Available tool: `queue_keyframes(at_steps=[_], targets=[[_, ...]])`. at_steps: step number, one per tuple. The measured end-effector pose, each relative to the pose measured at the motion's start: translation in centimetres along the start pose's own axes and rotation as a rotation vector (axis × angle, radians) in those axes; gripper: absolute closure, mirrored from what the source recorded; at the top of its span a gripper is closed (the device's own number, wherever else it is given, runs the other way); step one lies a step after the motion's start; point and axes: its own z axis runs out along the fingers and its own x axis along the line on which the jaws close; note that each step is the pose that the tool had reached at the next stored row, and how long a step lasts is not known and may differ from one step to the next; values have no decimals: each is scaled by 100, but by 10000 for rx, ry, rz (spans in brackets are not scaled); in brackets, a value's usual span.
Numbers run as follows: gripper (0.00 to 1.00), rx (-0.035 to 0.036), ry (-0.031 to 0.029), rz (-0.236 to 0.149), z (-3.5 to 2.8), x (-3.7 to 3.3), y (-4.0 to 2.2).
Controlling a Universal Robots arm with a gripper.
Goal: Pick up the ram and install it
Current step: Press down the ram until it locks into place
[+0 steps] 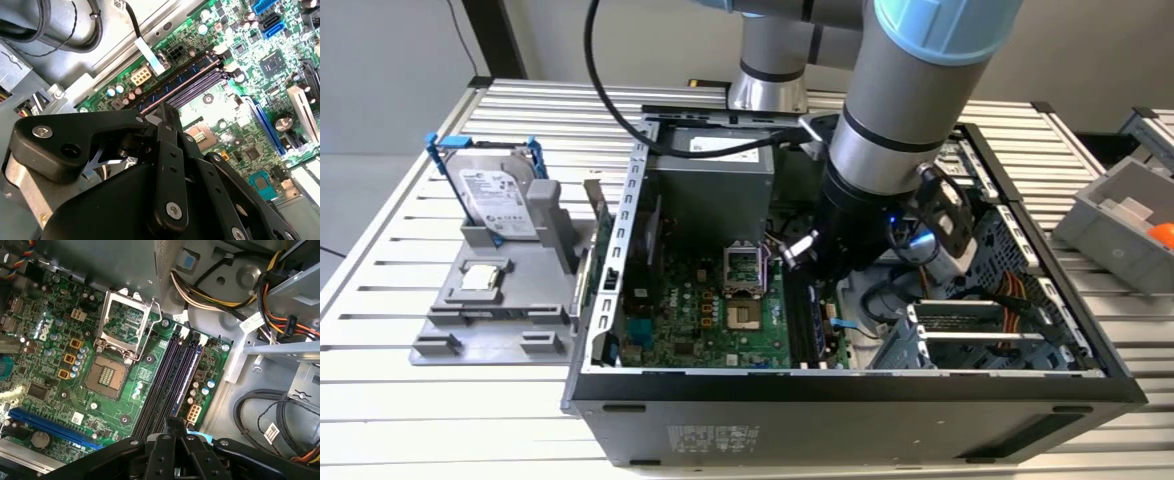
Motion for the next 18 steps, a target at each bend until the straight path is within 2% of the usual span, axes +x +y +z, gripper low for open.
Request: queue_keyframes(at_steps=[7, 8, 13, 18], targets=[[100, -2, 9, -496, 1, 0, 1], [100, -14, 6, -558, 0, 1, 1], [100, -172, -54, -881, -1, 0, 0], [100, -173, -42, -1340, 0, 0, 0]])
